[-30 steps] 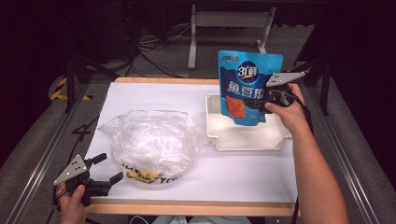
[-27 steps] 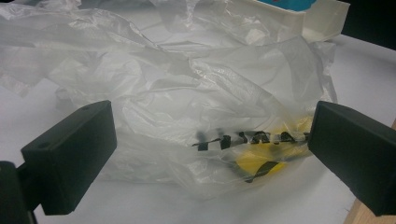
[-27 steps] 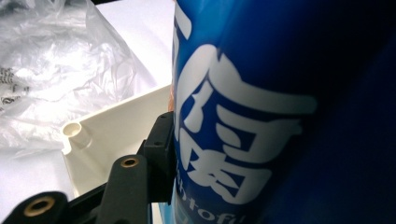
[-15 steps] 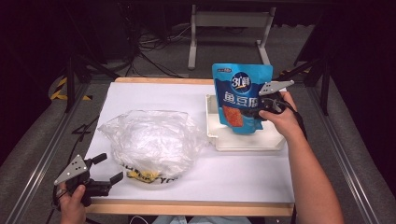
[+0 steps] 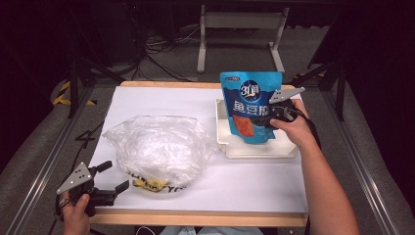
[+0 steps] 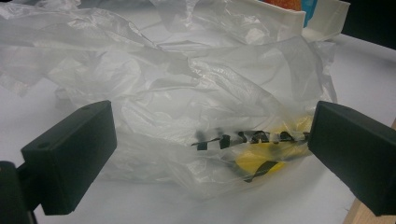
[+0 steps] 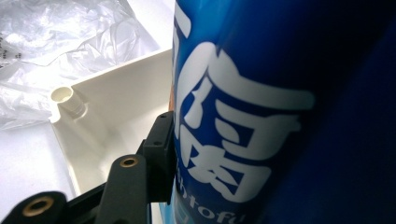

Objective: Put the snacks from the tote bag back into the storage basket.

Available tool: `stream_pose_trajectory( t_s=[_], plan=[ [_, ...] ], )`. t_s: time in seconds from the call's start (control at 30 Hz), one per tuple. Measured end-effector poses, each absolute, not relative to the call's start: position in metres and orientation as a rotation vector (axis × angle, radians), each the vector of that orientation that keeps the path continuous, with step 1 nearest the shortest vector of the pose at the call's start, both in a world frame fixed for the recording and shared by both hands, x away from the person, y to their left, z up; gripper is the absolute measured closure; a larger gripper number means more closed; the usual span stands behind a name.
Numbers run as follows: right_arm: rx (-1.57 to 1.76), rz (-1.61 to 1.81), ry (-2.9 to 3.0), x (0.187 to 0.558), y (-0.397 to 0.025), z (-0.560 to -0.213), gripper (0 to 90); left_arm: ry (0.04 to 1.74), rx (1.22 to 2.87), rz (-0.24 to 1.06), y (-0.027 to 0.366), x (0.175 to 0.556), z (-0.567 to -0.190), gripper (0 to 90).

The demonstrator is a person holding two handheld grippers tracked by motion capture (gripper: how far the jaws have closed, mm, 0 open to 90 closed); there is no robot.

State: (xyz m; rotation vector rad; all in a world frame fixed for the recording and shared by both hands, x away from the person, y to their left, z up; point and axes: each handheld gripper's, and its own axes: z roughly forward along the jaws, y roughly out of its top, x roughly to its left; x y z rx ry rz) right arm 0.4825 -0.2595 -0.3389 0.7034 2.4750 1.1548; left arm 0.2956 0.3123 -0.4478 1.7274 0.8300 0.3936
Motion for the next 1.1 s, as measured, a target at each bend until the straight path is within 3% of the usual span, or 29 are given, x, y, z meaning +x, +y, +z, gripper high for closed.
stream_pose_trajectory(
  t_s=[0.87,1.1],
  plan=[
    [0.682,1.131,2.489,0.482,-0.278,-0.347,47.1,0.832,1.733,0.393,0.312,0.296,-0.449,2.0],
    [0.669,1.073,2.480,0.482,-0.284,-0.345,41.2,0.835,1.730,0.394,0.312,0.296,-0.449,2.0]
  ],
)
